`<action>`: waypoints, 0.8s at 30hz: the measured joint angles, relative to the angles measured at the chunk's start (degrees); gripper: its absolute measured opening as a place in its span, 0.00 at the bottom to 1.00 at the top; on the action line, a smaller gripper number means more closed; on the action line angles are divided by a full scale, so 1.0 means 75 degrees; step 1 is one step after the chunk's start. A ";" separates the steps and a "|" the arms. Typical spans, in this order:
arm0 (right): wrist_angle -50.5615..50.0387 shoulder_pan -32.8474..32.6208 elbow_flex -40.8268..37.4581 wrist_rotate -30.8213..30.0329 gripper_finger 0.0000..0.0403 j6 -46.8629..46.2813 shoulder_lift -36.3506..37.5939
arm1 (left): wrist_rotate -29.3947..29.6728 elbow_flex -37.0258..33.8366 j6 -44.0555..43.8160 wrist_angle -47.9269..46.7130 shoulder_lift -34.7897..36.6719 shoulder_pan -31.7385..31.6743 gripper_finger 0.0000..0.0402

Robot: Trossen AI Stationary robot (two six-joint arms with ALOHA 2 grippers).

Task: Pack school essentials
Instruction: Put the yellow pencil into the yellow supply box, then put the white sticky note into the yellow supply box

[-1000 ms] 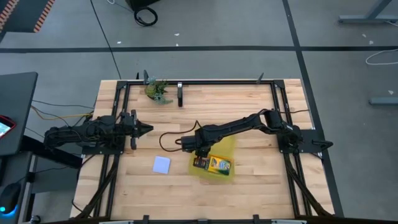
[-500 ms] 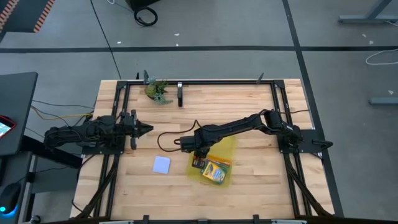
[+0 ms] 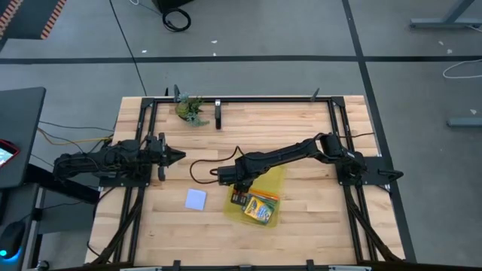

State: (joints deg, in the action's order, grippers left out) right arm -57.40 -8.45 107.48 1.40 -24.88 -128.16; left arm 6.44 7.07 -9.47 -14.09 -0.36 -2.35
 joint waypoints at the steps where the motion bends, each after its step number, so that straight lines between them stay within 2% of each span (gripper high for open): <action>1: 0.0010 0.0000 0.0000 0.0022 0.07 -0.0003 0.0000 | 0.0000 0.0000 0.0001 0.0003 0.0000 0.0001 0.11; 6: 0.0326 0.0000 0.0000 0.0047 0.11 -0.0001 0.0000 | 0.0000 0.0000 0.0003 0.0003 0.0000 0.0002 0.10; 16: 0.0113 0.0086 0.0034 0.0040 0.29 0.0025 0.0113 | 0.0000 0.0000 0.0003 0.0003 0.0000 0.0002 0.12; 20: 0.0031 0.0176 0.0047 -0.0072 0.32 0.0026 0.0398 | -0.0003 0.0000 0.0002 -0.0021 0.0000 0.0002 0.12; 24: -0.0006 0.0172 0.0044 -0.0537 0.32 0.0102 0.0797 | -0.0003 0.0003 0.0000 -0.0091 -0.0017 0.0002 0.12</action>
State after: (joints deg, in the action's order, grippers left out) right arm -57.45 -7.16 107.81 -2.63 -24.12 -122.18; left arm 6.42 7.09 -9.47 -14.77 -0.49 -2.33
